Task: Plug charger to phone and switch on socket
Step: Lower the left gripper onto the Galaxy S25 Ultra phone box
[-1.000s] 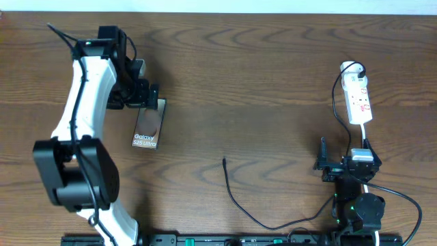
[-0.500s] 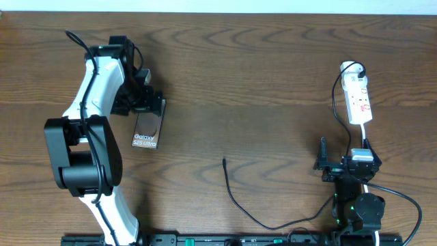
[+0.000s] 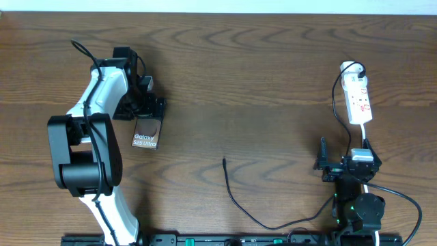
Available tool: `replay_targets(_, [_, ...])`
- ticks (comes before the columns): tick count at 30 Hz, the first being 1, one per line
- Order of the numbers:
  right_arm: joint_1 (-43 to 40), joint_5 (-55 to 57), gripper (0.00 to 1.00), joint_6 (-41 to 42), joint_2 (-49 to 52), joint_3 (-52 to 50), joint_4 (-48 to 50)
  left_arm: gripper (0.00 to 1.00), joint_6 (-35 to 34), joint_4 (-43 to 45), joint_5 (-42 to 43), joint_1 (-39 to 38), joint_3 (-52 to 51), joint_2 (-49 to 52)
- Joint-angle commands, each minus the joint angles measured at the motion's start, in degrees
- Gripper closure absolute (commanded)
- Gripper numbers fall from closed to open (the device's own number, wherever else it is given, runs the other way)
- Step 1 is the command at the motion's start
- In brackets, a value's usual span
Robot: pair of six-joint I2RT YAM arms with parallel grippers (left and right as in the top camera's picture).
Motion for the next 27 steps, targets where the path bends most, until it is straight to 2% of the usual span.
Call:
replay_targets(1, [0.4, 0.5, 0.01, -0.7, -0.4, -0.1, -0.2, 0.02, 1.2, 1.2, -0.6, 0.0, -1.5, 0.3])
replay_targets(27, [0.4, 0.5, 0.01, -0.7, -0.4, -0.1, -0.2, 0.02, 2.7, 4.5, -1.8, -1.1, -4.4, 0.3])
